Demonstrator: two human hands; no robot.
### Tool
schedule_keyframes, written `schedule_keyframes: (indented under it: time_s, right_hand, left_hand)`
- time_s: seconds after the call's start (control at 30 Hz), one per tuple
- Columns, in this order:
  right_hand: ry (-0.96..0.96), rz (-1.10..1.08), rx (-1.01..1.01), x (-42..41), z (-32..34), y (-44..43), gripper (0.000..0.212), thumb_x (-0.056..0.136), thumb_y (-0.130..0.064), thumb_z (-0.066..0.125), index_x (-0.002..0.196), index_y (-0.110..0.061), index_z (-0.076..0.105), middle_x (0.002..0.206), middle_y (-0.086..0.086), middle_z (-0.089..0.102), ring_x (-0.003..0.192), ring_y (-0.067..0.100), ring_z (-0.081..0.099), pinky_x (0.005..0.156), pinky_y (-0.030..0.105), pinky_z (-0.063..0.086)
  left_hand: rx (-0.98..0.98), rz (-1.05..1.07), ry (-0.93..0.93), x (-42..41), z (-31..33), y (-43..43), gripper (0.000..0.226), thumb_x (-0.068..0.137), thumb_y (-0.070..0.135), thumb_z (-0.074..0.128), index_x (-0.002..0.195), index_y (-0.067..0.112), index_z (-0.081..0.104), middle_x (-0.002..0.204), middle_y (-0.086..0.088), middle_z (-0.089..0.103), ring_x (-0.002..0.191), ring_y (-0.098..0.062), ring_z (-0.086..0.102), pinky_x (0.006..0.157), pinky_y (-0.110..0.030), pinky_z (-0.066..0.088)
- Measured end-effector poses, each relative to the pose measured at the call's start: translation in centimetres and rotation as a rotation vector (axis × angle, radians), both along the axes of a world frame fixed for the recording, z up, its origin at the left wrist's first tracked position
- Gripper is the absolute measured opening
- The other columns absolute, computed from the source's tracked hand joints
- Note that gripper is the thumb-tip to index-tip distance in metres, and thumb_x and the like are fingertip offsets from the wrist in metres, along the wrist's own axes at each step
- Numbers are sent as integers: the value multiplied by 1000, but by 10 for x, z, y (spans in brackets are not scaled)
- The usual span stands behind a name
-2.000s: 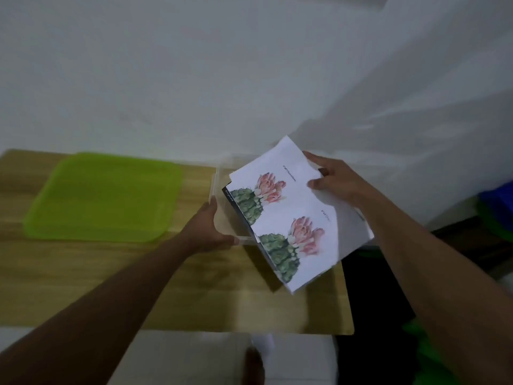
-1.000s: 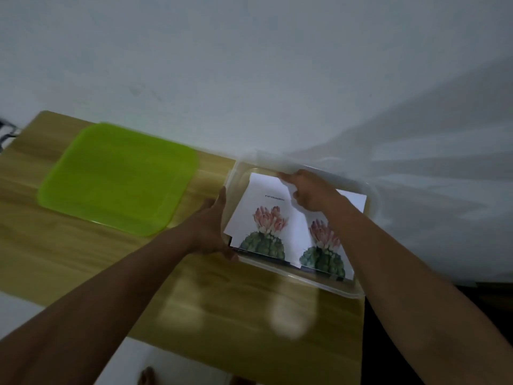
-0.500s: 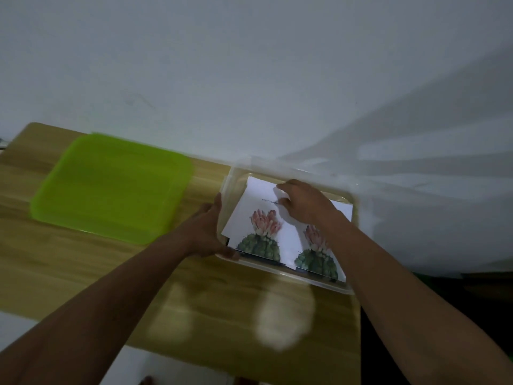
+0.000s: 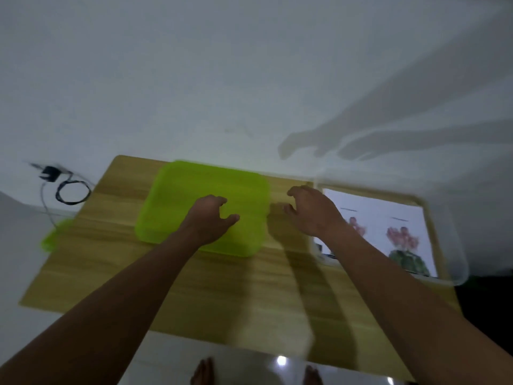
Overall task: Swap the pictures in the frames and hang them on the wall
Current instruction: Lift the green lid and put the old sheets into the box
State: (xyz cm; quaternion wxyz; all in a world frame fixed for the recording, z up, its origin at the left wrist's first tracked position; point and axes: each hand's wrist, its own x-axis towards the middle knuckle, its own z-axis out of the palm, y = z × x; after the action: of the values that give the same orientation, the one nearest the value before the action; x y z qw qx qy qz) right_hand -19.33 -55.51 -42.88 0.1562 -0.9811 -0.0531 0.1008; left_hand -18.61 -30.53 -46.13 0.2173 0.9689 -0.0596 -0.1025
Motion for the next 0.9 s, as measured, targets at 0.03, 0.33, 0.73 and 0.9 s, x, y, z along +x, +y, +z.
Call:
schedule_keyframes:
  time_s: [0.03,0.33,0.73,0.9]
  right_hand:
    - [19,-29,12,0,-5,18,37,99,-34,50,124,-8,57,125,12,59,116,31,56,93,42,49]
    - [258,-410,142,10,-69,98,32,95,-33,58,110,-5,52,118,16,56,103,30,56,74,32,43]
    - [279,-679,468,16,-90,117,46,81,-11,76,124,-7,59,121,12,65,107,31,62,77,34,51]
    - [310,-720,654,5,-57,105,61,85,1,73,140,-7,49,128,6,60,118,31,58,92,36,49]
  left_hand:
    - [8,-1,6,4,-2,20,65,84,47,68,132,5,55,131,-15,59,120,-29,54,99,-35,41]
    - [67,223,50,42,-39,162,65,82,35,73,134,4,52,136,-19,53,125,-35,48,101,-41,39]
    - [-197,416,293,66,-49,197,69,64,14,87,127,5,60,121,-19,64,109,-36,61,87,-41,50]
    - [-416,409,420,59,-18,201,103,55,3,90,145,14,41,115,-15,64,98,-28,61,84,-40,51]
